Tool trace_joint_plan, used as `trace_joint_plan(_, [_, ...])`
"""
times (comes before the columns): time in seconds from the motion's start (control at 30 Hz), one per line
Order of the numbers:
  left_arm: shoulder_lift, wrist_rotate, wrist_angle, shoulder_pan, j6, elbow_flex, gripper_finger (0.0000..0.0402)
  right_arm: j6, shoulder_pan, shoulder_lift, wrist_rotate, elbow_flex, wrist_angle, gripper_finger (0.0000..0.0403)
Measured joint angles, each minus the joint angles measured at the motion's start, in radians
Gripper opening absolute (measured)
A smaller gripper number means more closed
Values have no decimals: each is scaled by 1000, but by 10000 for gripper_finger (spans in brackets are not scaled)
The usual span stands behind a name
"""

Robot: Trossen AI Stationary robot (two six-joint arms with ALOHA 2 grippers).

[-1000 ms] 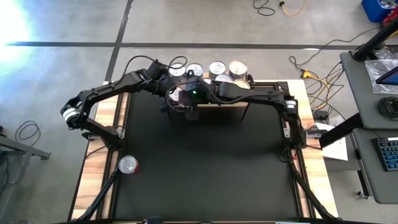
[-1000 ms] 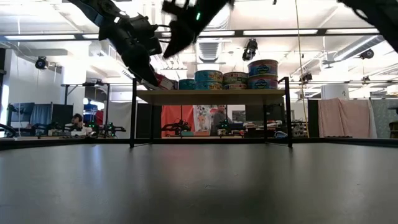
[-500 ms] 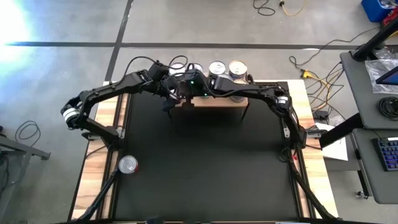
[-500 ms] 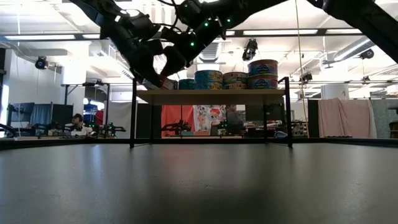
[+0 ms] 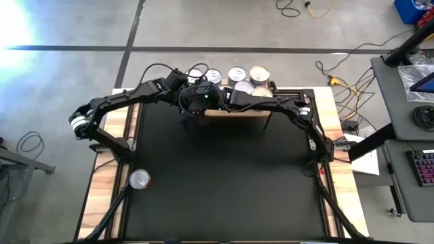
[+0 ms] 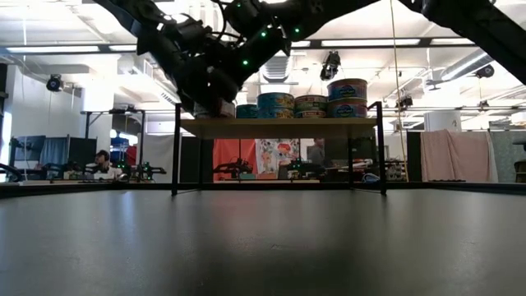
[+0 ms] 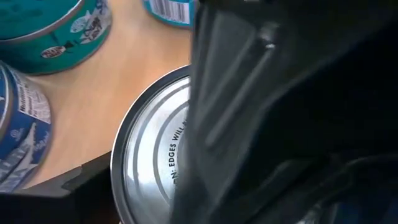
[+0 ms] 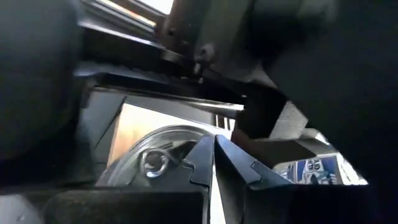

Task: Stack canned seafood by type on shelf
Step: Put the top red tuna can on the shelf

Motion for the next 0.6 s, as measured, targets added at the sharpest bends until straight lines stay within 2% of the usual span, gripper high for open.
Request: trace_joint_plan(0.6, [-45, -11, -57, 0, 19, 12, 400, -16, -3, 10, -47, -54, -65, 9])
